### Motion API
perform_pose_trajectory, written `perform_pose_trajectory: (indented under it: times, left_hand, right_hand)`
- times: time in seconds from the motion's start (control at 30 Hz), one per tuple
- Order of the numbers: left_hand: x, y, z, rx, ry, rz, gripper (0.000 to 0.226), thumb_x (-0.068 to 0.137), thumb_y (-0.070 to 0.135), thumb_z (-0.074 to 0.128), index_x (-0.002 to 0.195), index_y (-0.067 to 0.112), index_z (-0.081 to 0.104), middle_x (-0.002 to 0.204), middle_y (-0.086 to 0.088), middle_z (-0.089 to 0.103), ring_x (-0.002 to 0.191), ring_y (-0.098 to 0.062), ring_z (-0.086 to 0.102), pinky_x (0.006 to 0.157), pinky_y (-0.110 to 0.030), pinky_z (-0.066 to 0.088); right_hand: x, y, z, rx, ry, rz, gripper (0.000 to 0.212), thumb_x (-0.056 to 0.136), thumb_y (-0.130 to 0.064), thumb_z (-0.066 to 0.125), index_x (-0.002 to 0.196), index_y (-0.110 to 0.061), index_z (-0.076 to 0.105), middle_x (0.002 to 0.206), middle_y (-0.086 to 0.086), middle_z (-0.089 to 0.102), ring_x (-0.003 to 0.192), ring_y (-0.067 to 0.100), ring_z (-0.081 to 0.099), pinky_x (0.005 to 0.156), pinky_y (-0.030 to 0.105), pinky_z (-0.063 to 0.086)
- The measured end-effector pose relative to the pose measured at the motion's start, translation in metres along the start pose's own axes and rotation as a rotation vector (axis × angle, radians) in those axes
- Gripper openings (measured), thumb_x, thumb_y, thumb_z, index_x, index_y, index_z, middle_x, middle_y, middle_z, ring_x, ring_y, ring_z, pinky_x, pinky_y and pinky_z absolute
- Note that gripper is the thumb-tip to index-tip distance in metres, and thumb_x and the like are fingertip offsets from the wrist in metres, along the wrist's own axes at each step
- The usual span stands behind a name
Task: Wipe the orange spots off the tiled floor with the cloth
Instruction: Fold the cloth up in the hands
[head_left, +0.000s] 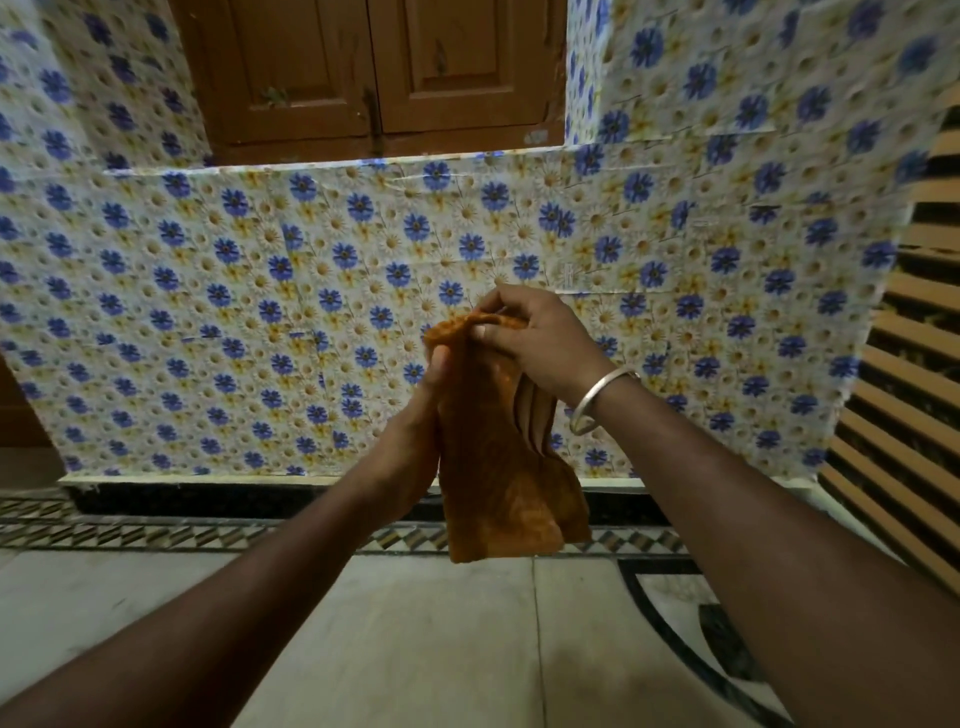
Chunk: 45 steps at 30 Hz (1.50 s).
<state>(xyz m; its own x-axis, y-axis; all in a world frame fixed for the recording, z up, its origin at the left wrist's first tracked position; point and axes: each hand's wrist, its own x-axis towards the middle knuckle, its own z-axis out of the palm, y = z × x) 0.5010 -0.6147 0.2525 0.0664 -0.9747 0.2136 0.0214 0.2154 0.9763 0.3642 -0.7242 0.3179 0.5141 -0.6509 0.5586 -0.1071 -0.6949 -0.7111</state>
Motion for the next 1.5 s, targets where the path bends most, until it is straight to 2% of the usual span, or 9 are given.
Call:
perform_pose_trajectory:
  times: [0.23, 0.47, 0.67, 0.87, 1.0, 1.1, 1.23, 1.37, 1.5]
  left_hand:
    - [0.003, -0.009, -0.005, 0.210, 0.113, -0.205, 0.047, 0.085, 0.035, 0.081, 0.126, 0.016, 0.068, 0.116, -0.002, 0.079, 0.112, -0.028, 0.074, 0.108, -0.058, 0.051]
    - [0.002, -0.005, -0.014, 0.099, 0.189, -0.337, 0.029, 0.095, 0.029, 0.070, 0.120, 0.013, 0.069, 0.112, -0.010, 0.077, 0.104, -0.030, 0.074, 0.090, -0.047, 0.058]
    - [0.005, -0.004, -0.036, 0.008, 0.252, -0.400, 0.038, 0.094, 0.031, 0.071, 0.127, 0.010, 0.066, 0.126, -0.016, 0.070, 0.116, -0.037, 0.067, 0.101, -0.055, 0.052]
    - [0.002, -0.003, -0.052, 0.070, 0.125, -0.410, 0.048, 0.093, 0.001, 0.066, 0.139, 0.002, 0.055, 0.131, -0.020, 0.067, 0.121, -0.041, 0.065, 0.104, -0.052, 0.052]
    - [0.002, 0.021, -0.050, 0.166, 0.061, -0.183, 0.049, 0.093, -0.012, 0.057, 0.129, 0.020, 0.060, 0.125, -0.010, 0.068, 0.118, -0.031, 0.068, 0.093, -0.045, 0.057]
    - [0.003, 0.049, -0.049, 0.275, -0.047, -0.011, 0.044, 0.097, -0.013, 0.048, 0.102, 0.018, 0.079, 0.118, -0.003, 0.075, 0.117, -0.021, 0.069, 0.094, -0.046, 0.058]
    - [0.004, 0.049, -0.043, 0.311, 0.100, 0.066, 0.043, 0.095, -0.015, 0.054, 0.110, 0.017, 0.079, 0.121, -0.008, 0.076, 0.117, -0.027, 0.071, 0.088, -0.040, 0.063]
    - [0.005, 0.036, -0.048, 0.314, 0.191, 0.027, 0.029, 0.093, 0.001, 0.067, 0.119, 0.013, 0.074, 0.109, -0.019, 0.077, 0.099, -0.041, 0.072, 0.091, -0.056, 0.059]
    - [0.006, 0.037, -0.049, 0.291, 0.190, 0.003, 0.023, 0.090, 0.007, 0.069, 0.113, 0.009, 0.075, 0.107, -0.019, 0.077, 0.095, -0.037, 0.072, 0.090, -0.052, 0.059]
  right_hand:
    - [-0.007, 0.014, -0.013, 0.091, -0.077, 0.257, 0.019, 0.088, -0.018, 0.075, 0.103, -0.007, 0.072, 0.103, 0.013, 0.072, 0.092, 0.025, 0.072, 0.079, 0.035, 0.061]
    - [-0.059, 0.063, 0.012, 0.781, -0.482, 0.864, 0.083, 0.085, -0.074, 0.055, 0.140, -0.012, 0.051, 0.116, 0.014, 0.072, 0.103, 0.031, 0.071, 0.084, 0.049, 0.059]
    - [-0.068, 0.065, 0.029, 0.872, -0.577, 0.798, 0.061, 0.093, -0.045, 0.065, 0.137, -0.005, 0.054, 0.119, 0.015, 0.066, 0.108, 0.030, 0.064, 0.111, 0.054, 0.041]
    - [-0.064, 0.066, 0.037, 0.775, -0.307, 0.796, 0.095, 0.083, 0.000, 0.074, 0.158, -0.022, 0.020, 0.132, 0.016, 0.060, 0.109, 0.032, 0.068, 0.086, 0.043, 0.059]
    - [-0.056, 0.066, 0.037, 0.780, -0.183, 0.566, 0.095, 0.079, 0.003, 0.075, 0.156, -0.027, 0.028, 0.136, 0.015, 0.058, 0.114, 0.031, 0.066, 0.093, 0.048, 0.056]
    - [-0.046, 0.057, 0.032, 0.829, -0.117, 0.345, 0.061, 0.092, -0.012, 0.068, 0.147, -0.024, 0.044, 0.137, 0.018, 0.058, 0.119, 0.034, 0.063, 0.095, 0.053, 0.054]
    - [-0.047, 0.049, 0.024, 0.816, -0.086, 0.374, 0.034, 0.096, -0.005, 0.058, 0.126, -0.018, 0.065, 0.098, 0.011, 0.069, 0.078, 0.024, 0.064, 0.069, 0.036, 0.056]
    - [-0.055, 0.051, 0.026, 0.788, -0.063, 0.433, 0.022, 0.098, -0.005, 0.053, 0.112, -0.006, 0.069, 0.078, 0.000, 0.072, 0.073, 0.018, 0.064, 0.074, 0.038, 0.054]
    - [-0.053, 0.051, 0.022, 0.812, -0.093, 0.470, 0.022, 0.098, -0.005, 0.051, 0.095, -0.011, 0.072, 0.073, 0.002, 0.063, 0.069, 0.017, 0.060, 0.072, 0.036, 0.053]
